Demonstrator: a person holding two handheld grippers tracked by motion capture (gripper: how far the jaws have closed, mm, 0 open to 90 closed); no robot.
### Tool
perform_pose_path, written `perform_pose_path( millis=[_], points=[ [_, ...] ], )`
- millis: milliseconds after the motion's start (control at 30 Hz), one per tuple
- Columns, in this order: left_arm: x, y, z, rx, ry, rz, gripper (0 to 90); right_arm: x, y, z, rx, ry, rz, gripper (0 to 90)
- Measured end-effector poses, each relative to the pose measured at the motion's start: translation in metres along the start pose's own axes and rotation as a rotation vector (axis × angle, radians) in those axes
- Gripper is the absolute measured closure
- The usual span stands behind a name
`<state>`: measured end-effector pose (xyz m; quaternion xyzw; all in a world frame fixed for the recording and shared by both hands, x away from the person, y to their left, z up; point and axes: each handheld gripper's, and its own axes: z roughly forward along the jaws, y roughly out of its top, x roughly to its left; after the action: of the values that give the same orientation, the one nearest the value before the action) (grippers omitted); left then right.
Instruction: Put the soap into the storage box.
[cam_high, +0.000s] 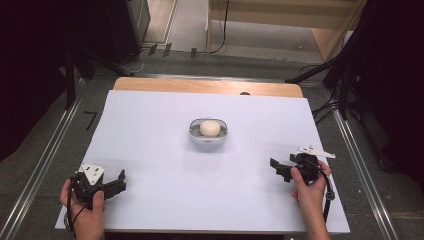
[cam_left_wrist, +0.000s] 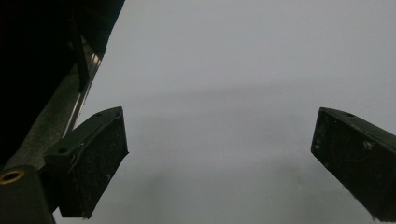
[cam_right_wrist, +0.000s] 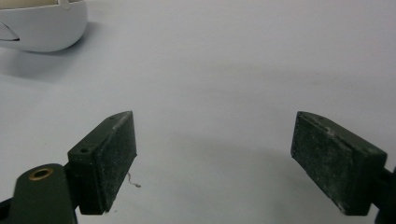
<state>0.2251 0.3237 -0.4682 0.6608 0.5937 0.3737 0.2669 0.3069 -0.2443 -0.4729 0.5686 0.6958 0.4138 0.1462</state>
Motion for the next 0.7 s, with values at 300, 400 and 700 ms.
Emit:
perform_pose_path(
  millis=[300, 400, 700],
  points=[
    [0.000, 0.000, 0.000, 0.000, 0.000, -0.002, 4.4, -0.011, -0.011, -0.010, -0.034, 0.002, 0.019, 14.8],
    [0.000, 0.000, 0.000, 0.001, 0.000, -0.002, 4.4, -0.014, -0.015, -0.013, -0.036, -0.013, 0.013, 14.7],
    [0.000, 0.000, 0.000, 0.001, -0.002, -0.005, 4.4, -0.026, -0.026, -0.030, -0.060, -0.032, 0.037, 14.8]
  ],
)
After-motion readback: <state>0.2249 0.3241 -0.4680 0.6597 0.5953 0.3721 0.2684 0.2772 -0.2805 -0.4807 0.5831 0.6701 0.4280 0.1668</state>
